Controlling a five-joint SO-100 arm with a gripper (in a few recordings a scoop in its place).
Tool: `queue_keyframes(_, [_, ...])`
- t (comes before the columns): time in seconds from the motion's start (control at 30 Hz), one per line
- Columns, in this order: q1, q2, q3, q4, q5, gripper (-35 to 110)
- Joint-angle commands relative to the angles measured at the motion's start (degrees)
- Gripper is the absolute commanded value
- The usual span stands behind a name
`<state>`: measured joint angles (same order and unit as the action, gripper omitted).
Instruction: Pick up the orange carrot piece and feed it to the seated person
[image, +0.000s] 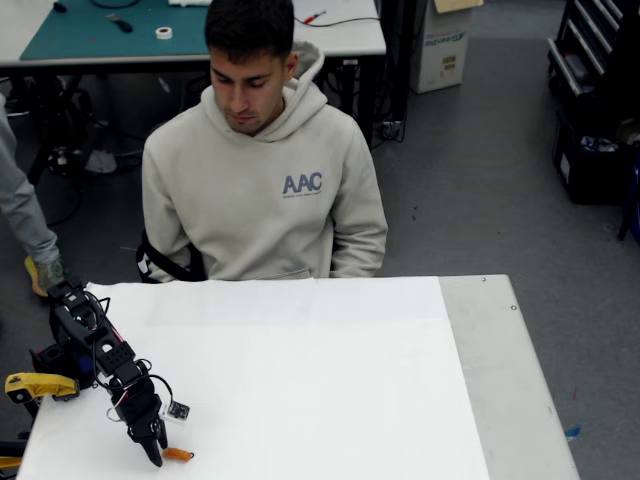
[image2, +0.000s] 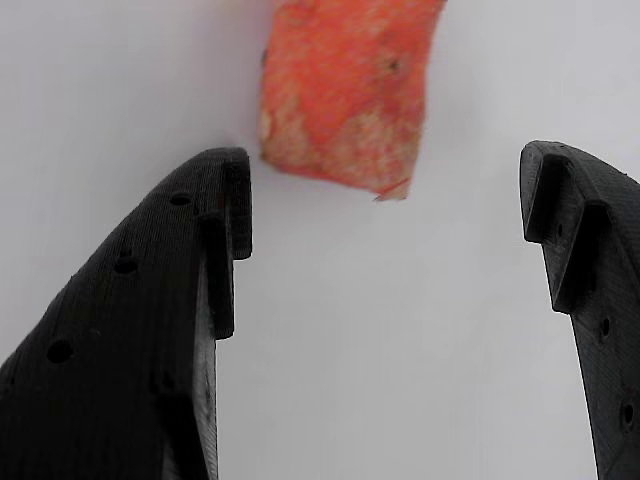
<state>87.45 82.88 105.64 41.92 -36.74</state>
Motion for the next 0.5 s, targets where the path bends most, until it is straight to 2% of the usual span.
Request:
queue_keyframes(0.0, [0.6,1.3,0.1,-3.7,-0.7,21])
queue_keyframes(0.33, [-1.1,1.2,0.5,-6.7,-0.3,21])
queue_keyframes(0.47, [-1.1,1.2,0.5,-6.7,-0.1,13])
